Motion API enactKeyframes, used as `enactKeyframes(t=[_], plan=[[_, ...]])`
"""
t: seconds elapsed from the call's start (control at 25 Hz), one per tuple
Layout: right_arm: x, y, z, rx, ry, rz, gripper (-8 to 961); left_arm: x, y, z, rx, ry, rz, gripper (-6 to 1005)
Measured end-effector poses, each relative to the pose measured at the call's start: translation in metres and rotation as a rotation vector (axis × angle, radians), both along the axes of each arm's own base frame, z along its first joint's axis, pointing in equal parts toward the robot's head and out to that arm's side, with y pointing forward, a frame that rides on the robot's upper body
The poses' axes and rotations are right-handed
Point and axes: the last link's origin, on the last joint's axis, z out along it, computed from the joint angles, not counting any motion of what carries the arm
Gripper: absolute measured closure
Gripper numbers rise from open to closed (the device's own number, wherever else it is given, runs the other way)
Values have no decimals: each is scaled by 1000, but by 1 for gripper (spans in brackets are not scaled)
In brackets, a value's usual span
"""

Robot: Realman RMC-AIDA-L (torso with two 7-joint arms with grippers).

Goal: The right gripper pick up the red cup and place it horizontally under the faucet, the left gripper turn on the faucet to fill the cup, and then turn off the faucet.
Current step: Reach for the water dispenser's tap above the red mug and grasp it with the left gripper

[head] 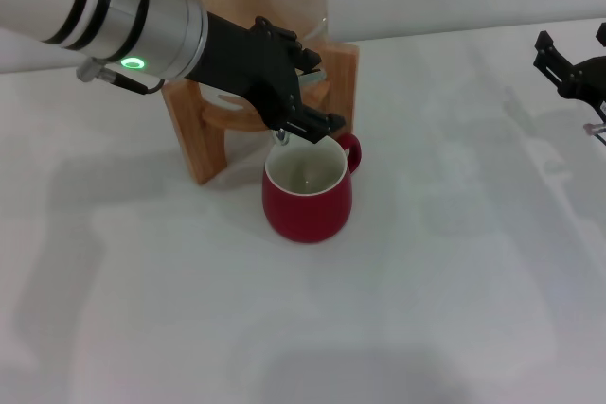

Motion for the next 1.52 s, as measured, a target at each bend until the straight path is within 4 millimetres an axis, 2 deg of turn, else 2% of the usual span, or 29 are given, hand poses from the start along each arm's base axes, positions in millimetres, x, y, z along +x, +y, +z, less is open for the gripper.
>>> enactKeyframes(t=[1.52], plan=[[-2, 2, 1, 5, 4, 4, 79, -3, 4, -2, 8, 42, -54, 170]])
